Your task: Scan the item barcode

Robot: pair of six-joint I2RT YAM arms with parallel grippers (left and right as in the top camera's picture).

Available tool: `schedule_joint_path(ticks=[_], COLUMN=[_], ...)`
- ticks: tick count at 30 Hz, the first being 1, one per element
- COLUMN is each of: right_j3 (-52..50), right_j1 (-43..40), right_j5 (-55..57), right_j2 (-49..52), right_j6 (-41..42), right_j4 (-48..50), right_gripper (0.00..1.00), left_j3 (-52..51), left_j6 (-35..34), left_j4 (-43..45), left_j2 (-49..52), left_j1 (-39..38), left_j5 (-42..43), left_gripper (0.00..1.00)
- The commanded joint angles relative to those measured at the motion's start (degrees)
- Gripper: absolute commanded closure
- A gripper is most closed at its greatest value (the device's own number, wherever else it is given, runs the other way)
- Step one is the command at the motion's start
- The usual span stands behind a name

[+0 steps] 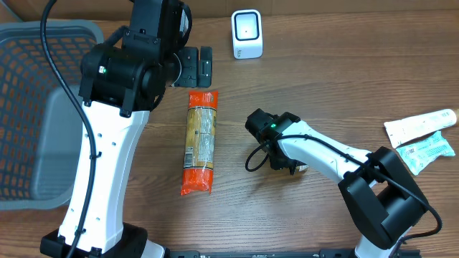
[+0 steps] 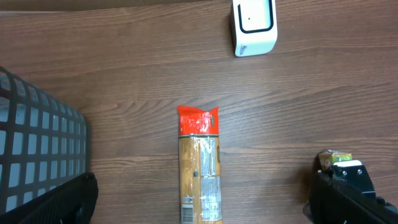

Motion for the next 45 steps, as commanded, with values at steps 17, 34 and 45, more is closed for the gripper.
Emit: schedule_joint_path(ticks=[17,34,45], right_j3=[8.8,-17.6,-21.9], right_j1=[-16.2,-23.6,-23.6], right_j5=[-19.9,-44.4,-44.7], right_j2=[-16.1,-14.1,-7.9], right_j6=[2.6,-11.8,-10.1], right_j4=[-8.0,17.5,26.4], right_gripper=[0.05,0.0,0.14], left_j3=[0.2,0.2,0.2], left_j6=[1.1,1.1,1.1], left_j4=[0.0,0.0,0.0], left_j2=[0.2,0.2,0.2], left_j1=[0.2,0.2,0.2], left_j5=[-0.5,-0.5,-0.5], left_gripper=[0.01,0.0,0.0])
